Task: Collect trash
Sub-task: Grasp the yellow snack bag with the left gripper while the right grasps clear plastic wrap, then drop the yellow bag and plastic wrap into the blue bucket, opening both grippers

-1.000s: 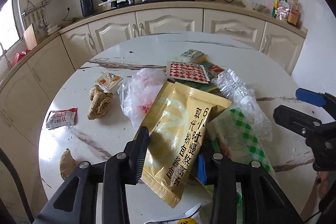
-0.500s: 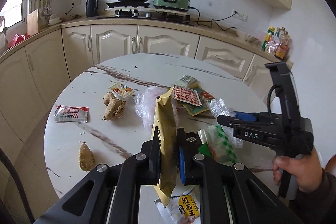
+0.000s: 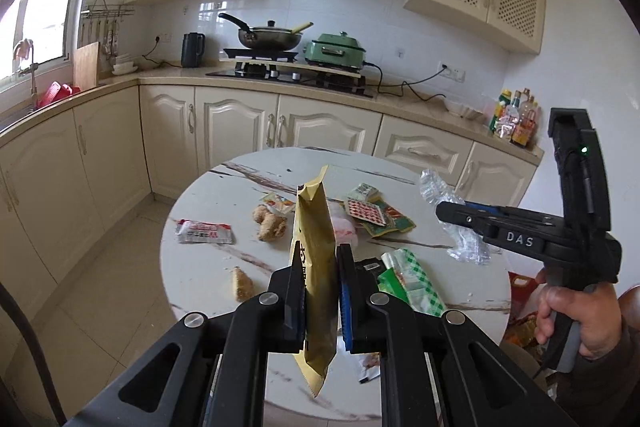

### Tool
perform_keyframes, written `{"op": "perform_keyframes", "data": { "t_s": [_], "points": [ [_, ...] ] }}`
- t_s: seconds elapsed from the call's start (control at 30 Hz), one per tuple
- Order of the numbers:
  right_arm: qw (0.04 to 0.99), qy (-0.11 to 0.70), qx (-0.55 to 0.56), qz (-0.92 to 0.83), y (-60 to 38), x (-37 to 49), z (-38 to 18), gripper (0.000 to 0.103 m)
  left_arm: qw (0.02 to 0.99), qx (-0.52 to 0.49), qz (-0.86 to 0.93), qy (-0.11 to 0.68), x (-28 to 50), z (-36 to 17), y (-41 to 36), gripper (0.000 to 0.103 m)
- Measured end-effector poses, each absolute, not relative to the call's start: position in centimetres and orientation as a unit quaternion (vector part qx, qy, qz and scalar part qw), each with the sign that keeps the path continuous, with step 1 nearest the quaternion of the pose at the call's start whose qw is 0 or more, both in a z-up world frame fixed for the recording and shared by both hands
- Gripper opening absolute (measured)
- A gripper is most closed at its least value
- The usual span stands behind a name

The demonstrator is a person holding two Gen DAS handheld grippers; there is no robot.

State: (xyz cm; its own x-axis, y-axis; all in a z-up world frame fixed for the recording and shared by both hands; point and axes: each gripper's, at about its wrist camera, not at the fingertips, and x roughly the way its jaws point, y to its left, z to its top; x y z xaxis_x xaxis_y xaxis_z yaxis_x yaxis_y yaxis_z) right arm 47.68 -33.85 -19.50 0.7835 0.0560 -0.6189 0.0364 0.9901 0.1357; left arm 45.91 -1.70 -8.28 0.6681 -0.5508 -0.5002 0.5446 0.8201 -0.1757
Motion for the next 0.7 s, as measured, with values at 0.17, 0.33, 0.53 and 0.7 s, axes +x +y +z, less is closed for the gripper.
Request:
{"op": "perform_keyframes", "data": {
  "t_s": [0.17, 0.33, 0.53, 0.7],
  "points": [
    [0.941, 0.317, 0.042, 0.114, -23.4, 48.6, -18.8, 0.024, 0.928, -0.018, -0.241, 0.285, 43.6, -9.4, 6.2, 0.009],
    [0.913, 0.352, 0.012, 0.207, -11.7, 51.1, -22.9, 0.024, 0.931, -0.031, -0.165, 0.323, 42.5, -13.0, 14.8, 0.009],
    [0.871, 0.423, -0.011, 0.25, -2.2, 54.1, -31.4, 0.024, 0.909, -0.063, -0.103, 0.399, 43.1, -20.1, 22.6, 0.009],
    [0.831, 0.504, -0.013, 0.235, 1.0, 58.5, -41.4, 0.024, 0.865, -0.091, -0.1, 0.482, 45.9, -27.8, 24.5, 0.009]
  ]
}}
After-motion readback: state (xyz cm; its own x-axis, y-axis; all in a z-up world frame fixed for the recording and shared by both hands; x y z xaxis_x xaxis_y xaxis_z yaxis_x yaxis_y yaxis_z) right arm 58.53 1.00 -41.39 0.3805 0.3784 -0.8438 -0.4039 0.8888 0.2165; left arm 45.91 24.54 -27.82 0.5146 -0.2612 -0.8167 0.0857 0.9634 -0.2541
